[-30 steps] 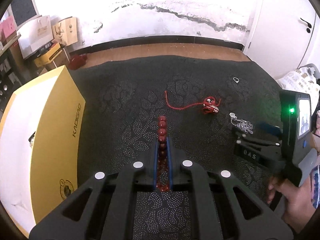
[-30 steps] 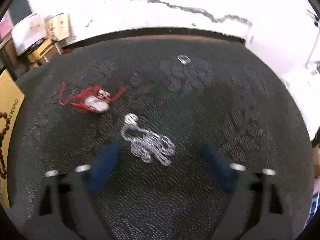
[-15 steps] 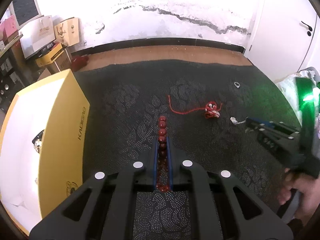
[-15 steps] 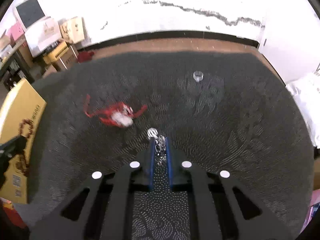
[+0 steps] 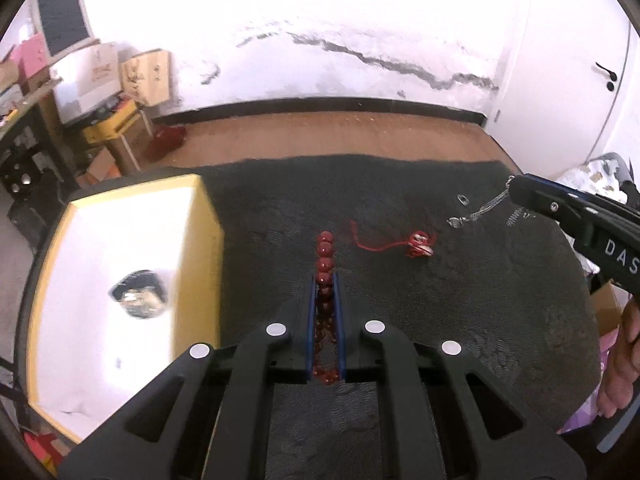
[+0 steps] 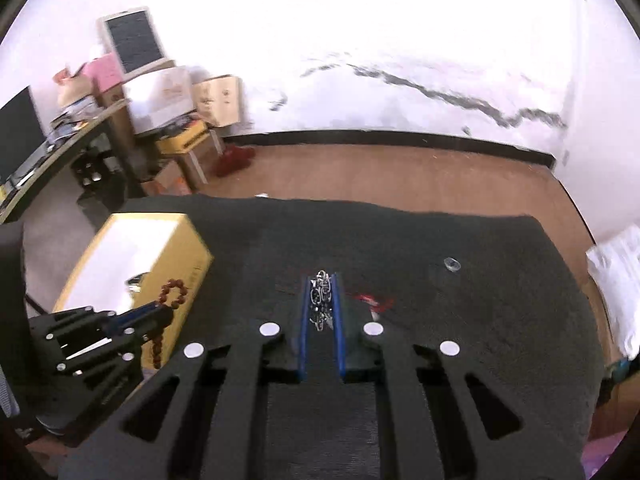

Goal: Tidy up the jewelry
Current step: 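Grasp the silver chain necklace with the right tool while the left tool holds the bracelet, then carry the bracelet into the white box and open the left tool while the right tool carries the chain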

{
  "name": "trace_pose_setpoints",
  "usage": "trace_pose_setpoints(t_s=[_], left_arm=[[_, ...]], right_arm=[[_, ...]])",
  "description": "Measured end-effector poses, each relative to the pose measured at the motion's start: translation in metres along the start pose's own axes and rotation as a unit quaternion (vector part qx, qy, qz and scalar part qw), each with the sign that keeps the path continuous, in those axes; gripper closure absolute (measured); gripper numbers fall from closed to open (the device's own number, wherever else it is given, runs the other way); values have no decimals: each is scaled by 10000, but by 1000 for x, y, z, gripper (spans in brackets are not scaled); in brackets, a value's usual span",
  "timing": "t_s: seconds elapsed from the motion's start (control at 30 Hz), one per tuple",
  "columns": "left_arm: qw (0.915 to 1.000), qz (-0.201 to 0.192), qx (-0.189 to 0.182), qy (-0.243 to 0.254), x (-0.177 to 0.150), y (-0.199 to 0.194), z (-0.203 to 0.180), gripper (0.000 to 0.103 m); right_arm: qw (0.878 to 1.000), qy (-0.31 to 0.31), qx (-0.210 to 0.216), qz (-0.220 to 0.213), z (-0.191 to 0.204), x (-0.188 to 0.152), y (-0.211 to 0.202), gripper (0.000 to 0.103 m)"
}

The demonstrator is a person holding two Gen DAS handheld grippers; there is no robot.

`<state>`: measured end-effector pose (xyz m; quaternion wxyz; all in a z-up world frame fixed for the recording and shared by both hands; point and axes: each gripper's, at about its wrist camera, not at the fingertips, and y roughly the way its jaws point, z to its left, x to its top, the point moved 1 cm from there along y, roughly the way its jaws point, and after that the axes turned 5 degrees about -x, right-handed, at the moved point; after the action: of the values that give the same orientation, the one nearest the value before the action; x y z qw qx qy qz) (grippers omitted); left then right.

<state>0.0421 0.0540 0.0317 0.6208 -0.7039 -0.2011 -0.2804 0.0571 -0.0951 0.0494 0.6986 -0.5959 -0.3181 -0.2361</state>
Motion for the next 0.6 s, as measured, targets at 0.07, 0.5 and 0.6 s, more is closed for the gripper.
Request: trace_pose_setpoints(t_s=[0.07, 0.5, 0.6], left_arm=[[9999, -58, 76, -105, 1, -11, 12, 95], [9906, -223, 898, -1003, -22, -48, 140, 95], [9875, -127, 1046, -1170, -33, -43, 165, 95]], right_arm=[[9998, -106, 152, -8, 20, 5, -5, 92], [9926, -878, 835, -48, 159, 26, -3, 92], [9896, -1046, 984, -22, 191, 30, 5, 92]])
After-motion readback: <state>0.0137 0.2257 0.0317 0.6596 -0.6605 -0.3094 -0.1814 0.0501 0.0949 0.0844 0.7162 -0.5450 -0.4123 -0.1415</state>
